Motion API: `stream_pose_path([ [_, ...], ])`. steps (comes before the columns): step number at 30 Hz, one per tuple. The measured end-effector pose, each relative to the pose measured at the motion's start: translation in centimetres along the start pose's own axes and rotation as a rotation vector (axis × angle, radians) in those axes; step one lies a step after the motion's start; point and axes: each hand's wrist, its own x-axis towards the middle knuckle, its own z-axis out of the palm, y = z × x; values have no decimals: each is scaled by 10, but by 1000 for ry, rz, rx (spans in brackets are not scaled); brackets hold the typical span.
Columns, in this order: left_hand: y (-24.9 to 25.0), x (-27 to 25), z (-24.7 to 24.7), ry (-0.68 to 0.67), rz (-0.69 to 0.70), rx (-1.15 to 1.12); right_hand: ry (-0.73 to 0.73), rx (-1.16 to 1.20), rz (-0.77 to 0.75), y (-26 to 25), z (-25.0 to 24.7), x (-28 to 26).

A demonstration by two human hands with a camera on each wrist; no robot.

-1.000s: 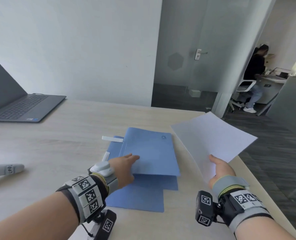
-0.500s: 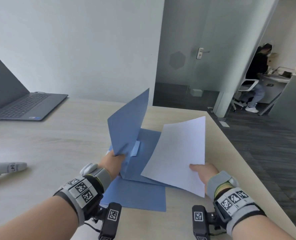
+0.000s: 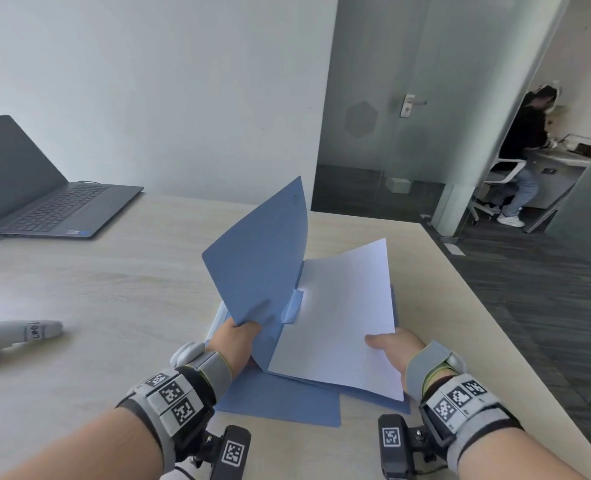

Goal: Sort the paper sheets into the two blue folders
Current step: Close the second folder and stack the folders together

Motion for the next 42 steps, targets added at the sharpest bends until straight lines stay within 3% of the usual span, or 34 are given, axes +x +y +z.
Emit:
stream_pose_path([
  [14,12,-15,6,21,-5,95,-72,-16,23,-3,-1,17],
  [22,33,-42,19,-87,101,381,-80,-84,85,-23,-6,2],
  [27,34,-48,28,-206,170,598,-59,142,226,-22,-26,2],
  [29,31,-47,28,-255,151,684,-7,132,194,-18,-39,5],
  [32,36,-51,33,-332,76,619,121,185,106,-6,-56,11],
  [35,48,-54,44,-261,22,485,151,166,42,3,-65,18],
  [38,58,-48,53,-159,-26,418,85,-97,-25,8,-60,13],
  [42,59,-28,60,-119,-124,276,38,-384,-116,19,-47,12],
])
